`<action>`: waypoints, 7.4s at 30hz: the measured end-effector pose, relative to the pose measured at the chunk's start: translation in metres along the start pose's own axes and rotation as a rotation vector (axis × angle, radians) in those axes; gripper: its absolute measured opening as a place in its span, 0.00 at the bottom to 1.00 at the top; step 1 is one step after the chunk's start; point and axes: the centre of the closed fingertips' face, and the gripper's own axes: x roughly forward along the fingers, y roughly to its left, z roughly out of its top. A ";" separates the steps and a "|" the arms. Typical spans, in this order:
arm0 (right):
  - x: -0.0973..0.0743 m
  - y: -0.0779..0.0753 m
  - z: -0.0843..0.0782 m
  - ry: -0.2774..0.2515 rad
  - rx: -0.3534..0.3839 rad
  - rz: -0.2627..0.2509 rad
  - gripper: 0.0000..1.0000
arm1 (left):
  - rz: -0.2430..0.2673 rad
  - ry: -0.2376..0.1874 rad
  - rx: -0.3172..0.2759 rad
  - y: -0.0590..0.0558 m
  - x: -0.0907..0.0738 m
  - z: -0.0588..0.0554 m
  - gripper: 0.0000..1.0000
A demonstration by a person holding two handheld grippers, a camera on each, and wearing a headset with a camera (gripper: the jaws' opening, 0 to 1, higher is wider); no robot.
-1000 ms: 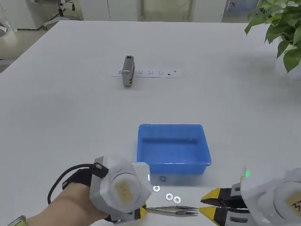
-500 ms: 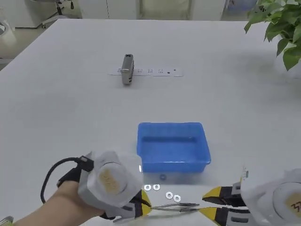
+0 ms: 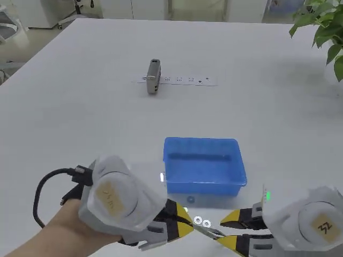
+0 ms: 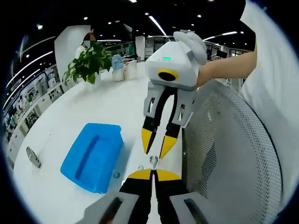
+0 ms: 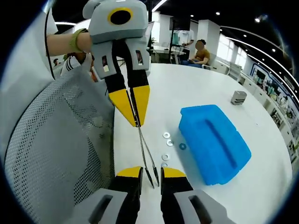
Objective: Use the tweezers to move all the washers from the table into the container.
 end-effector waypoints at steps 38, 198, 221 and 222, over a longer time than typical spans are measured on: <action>0.022 -0.019 0.020 -0.116 0.025 -0.032 0.06 | 0.034 0.064 0.103 0.023 -0.005 0.020 0.00; -0.019 -0.059 0.071 -0.434 0.340 -0.137 0.02 | 0.760 -0.495 -0.565 0.074 -0.144 -0.020 0.95; -0.006 -0.152 0.072 -0.389 0.435 -0.259 0.02 | 0.789 -0.506 -0.615 0.055 -0.148 -0.033 0.93; -0.004 -0.152 0.070 -0.380 0.432 -0.255 0.02 | 0.791 -0.505 -0.618 0.055 -0.148 -0.034 0.93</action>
